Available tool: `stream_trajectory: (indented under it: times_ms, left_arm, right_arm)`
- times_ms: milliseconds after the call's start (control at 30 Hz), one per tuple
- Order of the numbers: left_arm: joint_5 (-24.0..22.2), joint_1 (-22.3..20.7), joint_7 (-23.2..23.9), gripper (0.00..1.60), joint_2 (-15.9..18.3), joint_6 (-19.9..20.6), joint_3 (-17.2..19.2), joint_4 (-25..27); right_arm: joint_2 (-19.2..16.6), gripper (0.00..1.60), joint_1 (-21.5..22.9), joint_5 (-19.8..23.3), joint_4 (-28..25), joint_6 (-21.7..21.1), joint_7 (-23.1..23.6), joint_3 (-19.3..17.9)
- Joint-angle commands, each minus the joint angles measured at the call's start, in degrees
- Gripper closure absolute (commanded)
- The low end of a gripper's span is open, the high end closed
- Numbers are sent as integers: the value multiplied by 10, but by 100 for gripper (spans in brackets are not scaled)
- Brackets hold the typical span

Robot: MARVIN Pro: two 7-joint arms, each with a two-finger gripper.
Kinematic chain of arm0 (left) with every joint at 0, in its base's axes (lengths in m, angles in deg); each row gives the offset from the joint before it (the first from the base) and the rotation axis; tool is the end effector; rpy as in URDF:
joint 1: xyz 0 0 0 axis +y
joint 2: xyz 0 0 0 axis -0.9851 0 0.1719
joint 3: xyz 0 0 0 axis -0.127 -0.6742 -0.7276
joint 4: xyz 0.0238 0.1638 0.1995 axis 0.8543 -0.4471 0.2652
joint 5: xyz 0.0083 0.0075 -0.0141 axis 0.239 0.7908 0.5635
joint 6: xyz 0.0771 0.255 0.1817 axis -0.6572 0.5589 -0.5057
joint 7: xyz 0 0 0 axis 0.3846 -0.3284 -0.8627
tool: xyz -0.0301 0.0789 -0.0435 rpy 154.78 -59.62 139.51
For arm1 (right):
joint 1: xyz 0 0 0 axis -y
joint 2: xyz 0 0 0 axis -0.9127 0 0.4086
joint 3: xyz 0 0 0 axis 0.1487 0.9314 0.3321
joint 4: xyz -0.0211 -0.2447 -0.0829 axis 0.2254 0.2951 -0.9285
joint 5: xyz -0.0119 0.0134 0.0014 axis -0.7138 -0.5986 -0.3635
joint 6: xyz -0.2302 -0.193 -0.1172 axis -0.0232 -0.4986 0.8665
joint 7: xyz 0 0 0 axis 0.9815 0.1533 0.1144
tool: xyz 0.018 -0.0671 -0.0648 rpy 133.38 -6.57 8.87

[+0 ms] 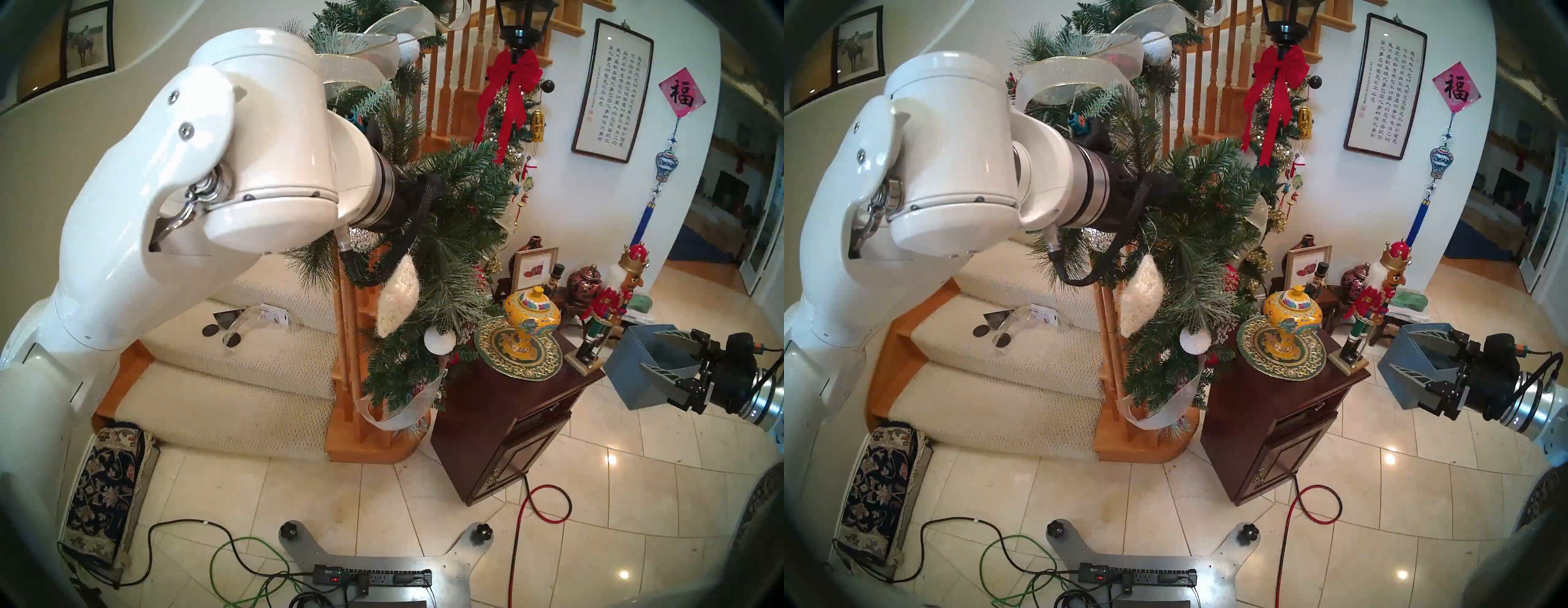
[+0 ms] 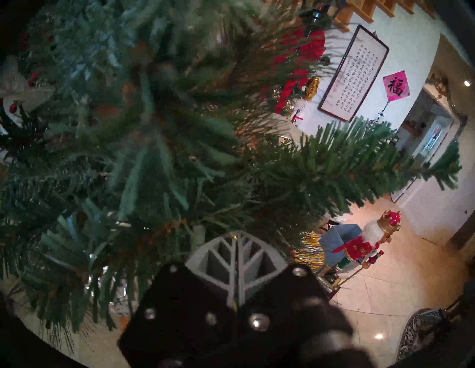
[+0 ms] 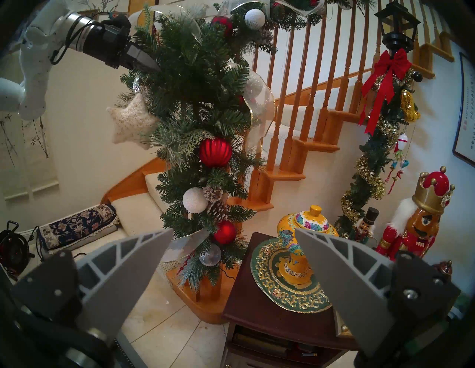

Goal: Hang the ornament onto the Christmas-tree-style decoration

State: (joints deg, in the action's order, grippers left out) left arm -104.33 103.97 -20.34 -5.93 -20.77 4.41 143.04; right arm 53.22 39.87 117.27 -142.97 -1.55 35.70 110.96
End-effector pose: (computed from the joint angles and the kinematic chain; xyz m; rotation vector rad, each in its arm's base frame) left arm 0.3164 -0.1573 0.0573 2.3781 -0.0280 1.4323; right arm 0.2021 -0.2781 -0.1610 -2.0289 -0.8314 -1.7218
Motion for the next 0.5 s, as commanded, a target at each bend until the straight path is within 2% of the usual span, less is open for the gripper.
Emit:
stream_trajectory:
  times_ms: [0,467]
  left_arm:
    - [-2,-10,0,160,0,4,0,-2]
    - [-4,-16,0,160,7,5,-8,-5]
  right_arm:
    - [-1,0,2,-1,-1,0,57,-1]
    - [-1,0,3,-1,0,0,61,-1]
